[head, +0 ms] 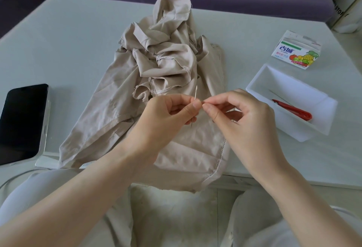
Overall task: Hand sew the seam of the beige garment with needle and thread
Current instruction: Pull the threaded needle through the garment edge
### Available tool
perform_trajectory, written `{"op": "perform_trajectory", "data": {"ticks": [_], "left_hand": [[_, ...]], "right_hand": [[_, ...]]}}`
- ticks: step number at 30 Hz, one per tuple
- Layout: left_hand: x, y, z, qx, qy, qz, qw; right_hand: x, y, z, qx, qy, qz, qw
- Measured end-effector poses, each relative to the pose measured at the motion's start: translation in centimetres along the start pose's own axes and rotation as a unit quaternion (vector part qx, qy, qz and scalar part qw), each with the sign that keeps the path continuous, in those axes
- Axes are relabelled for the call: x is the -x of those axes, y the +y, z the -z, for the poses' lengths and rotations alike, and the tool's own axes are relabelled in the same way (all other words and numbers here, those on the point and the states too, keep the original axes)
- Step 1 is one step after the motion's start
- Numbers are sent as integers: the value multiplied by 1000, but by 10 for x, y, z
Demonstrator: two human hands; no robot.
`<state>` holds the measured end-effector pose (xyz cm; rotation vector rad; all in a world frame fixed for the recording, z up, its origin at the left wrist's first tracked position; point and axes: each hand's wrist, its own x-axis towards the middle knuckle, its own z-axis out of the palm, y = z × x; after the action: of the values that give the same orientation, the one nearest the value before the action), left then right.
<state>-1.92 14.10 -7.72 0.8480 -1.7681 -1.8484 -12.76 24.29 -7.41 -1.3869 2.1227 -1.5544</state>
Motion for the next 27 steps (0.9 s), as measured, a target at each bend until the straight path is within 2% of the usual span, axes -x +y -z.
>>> {"op": "perform_trajectory", "data": {"ticks": [3,12,27], "left_hand": [[1,1,0,16,0,7,1000],[5,3,-1,33,-15,13,999],[5,1,0,28,-32,7,999]], "right_hand": [[0,-1,2,-7,26,-20,999],[2,-16,2,-193,57,-138,970],[5,-17,-3,-205,61,-138,967]]}}
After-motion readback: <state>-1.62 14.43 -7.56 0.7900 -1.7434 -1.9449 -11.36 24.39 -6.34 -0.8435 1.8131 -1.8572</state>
